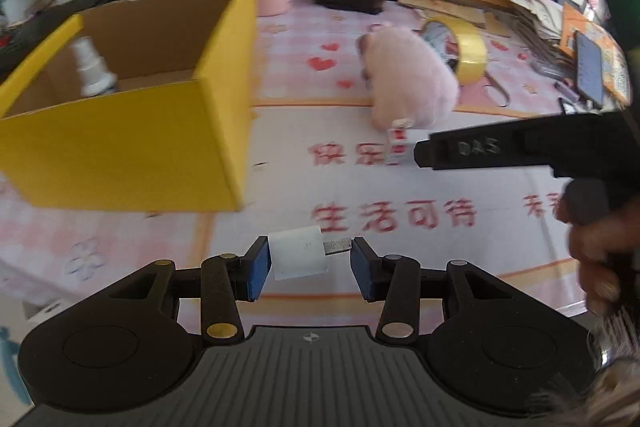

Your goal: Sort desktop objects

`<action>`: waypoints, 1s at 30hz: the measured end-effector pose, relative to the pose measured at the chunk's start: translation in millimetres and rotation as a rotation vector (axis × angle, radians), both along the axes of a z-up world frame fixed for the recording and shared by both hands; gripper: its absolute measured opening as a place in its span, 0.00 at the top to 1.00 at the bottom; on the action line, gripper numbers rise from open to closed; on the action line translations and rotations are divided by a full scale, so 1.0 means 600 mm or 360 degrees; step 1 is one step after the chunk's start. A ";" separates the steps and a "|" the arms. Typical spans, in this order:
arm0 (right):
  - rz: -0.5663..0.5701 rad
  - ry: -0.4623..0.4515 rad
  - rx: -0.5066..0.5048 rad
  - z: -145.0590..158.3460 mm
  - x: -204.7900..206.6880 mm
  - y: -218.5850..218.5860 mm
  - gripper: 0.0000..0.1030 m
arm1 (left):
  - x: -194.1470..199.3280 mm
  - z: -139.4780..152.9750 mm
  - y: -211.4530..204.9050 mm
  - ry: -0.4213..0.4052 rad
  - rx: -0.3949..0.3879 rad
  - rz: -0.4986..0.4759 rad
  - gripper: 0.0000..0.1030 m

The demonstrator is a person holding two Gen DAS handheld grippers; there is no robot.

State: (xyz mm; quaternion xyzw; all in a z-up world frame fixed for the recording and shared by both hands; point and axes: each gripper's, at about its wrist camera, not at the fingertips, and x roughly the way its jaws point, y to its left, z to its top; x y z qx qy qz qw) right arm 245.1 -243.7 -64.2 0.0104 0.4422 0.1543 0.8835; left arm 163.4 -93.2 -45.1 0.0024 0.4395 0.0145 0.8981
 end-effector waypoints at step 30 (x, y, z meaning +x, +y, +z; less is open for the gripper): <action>-0.0040 -0.0135 -0.0099 0.017 -0.054 0.044 0.47 | -0.057 0.017 0.062 -0.0128 -0.0034 -0.0074 0.60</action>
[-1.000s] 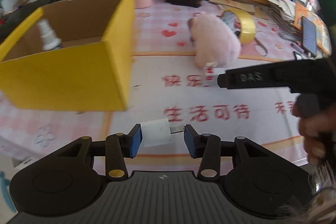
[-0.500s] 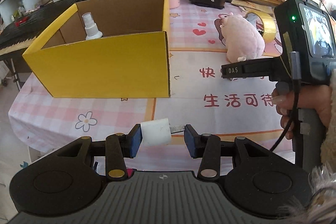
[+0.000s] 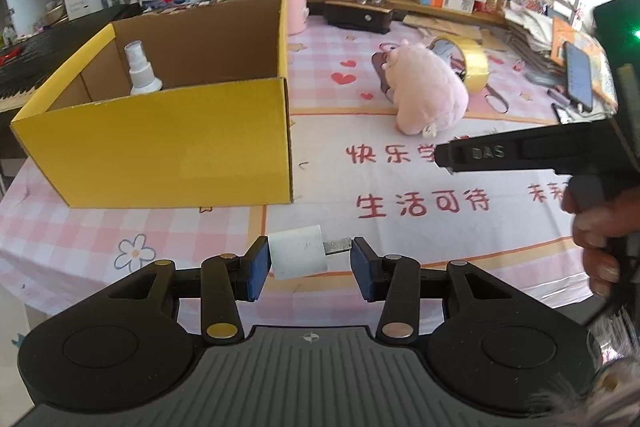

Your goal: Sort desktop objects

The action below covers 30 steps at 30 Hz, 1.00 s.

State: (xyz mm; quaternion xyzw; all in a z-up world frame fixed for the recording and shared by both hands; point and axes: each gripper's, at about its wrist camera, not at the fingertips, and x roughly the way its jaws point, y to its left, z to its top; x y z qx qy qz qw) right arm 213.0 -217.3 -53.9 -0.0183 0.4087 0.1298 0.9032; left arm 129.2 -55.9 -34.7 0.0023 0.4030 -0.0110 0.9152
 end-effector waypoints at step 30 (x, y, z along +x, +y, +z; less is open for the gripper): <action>-0.0137 0.0095 0.0093 0.070 -0.194 0.000 0.47 | -0.098 0.040 0.064 -0.0104 -0.0272 -0.0222 0.60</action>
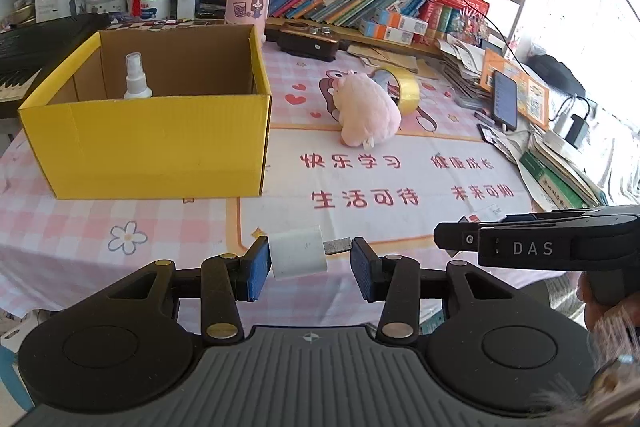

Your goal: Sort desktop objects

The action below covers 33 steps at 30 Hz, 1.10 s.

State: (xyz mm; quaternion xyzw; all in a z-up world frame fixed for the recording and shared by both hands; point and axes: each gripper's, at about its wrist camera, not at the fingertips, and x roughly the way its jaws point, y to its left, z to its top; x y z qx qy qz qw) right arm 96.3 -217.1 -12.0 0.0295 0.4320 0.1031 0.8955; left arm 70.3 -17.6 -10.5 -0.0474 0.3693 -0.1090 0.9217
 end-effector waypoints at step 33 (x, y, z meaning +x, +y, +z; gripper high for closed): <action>0.0340 0.0046 0.0003 -0.002 -0.096 0.180 0.47 | -0.139 0.002 0.169 -0.0056 -0.0057 0.0309 0.60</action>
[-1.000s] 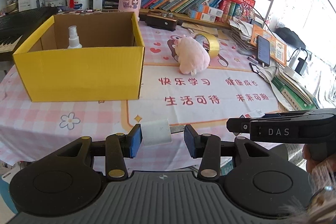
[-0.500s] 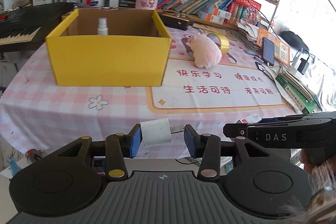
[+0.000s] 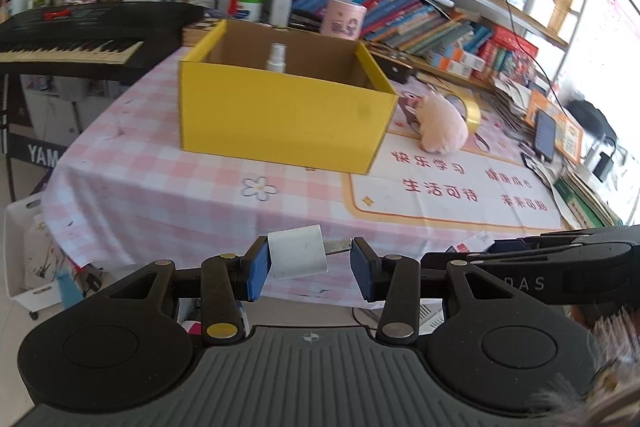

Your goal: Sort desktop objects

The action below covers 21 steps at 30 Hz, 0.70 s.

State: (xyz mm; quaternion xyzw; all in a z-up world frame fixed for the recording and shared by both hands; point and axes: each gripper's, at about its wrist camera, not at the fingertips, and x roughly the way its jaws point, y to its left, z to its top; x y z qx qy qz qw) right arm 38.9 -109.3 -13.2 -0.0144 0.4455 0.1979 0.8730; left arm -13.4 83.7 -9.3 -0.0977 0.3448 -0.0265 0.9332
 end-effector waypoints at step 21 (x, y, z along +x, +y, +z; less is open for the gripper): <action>0.0134 -0.0165 0.0047 0.029 0.050 0.027 0.47 | 0.036 0.034 0.026 -0.0099 0.0006 0.0149 0.60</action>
